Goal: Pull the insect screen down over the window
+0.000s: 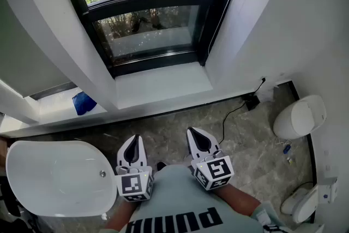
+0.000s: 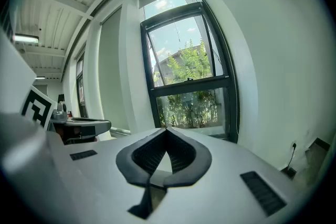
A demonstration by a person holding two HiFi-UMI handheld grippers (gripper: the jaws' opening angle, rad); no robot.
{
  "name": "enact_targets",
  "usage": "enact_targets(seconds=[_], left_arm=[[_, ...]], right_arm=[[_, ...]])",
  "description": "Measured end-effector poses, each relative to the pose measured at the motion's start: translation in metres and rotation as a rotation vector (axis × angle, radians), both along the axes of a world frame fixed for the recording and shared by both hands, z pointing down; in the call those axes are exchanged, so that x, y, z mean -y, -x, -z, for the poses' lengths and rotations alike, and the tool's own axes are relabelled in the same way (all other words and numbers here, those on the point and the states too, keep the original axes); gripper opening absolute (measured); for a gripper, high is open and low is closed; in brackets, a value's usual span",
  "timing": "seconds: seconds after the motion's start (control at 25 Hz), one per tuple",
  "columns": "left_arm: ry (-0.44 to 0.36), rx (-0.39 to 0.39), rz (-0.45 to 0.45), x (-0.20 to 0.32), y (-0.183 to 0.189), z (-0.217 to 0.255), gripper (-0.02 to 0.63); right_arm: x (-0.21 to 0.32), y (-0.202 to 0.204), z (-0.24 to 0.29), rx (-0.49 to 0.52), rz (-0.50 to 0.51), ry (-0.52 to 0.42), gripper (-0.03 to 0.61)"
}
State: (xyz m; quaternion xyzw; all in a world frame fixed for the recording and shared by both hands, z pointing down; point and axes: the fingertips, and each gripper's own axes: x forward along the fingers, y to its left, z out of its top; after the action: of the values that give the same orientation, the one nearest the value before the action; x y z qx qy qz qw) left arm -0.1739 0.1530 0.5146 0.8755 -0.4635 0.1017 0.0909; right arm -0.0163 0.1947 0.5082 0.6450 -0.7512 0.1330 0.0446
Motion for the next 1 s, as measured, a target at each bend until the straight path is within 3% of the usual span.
enact_targets(seconds=[0.4,0.64,0.84,1.0], left_arm=[[0.002,0.007,0.008,0.013,-0.01,-0.002,0.015],[0.022,0.008,0.011,0.022,-0.015,-0.013,0.015],[0.005,0.045,0.046,0.041,-0.026,-0.008,0.015],[-0.062,0.101,0.068,0.064,-0.038,0.015,0.015]], right_arm=[[0.014,-0.011,-0.004,0.01,0.006,0.006,0.003],[0.025,-0.009,-0.013,0.051,0.062,0.017,0.003],[0.045,-0.033,-0.006,-0.013,0.071,0.018,0.003],[0.073,-0.061,0.016,-0.109,0.109,-0.027,0.003]])
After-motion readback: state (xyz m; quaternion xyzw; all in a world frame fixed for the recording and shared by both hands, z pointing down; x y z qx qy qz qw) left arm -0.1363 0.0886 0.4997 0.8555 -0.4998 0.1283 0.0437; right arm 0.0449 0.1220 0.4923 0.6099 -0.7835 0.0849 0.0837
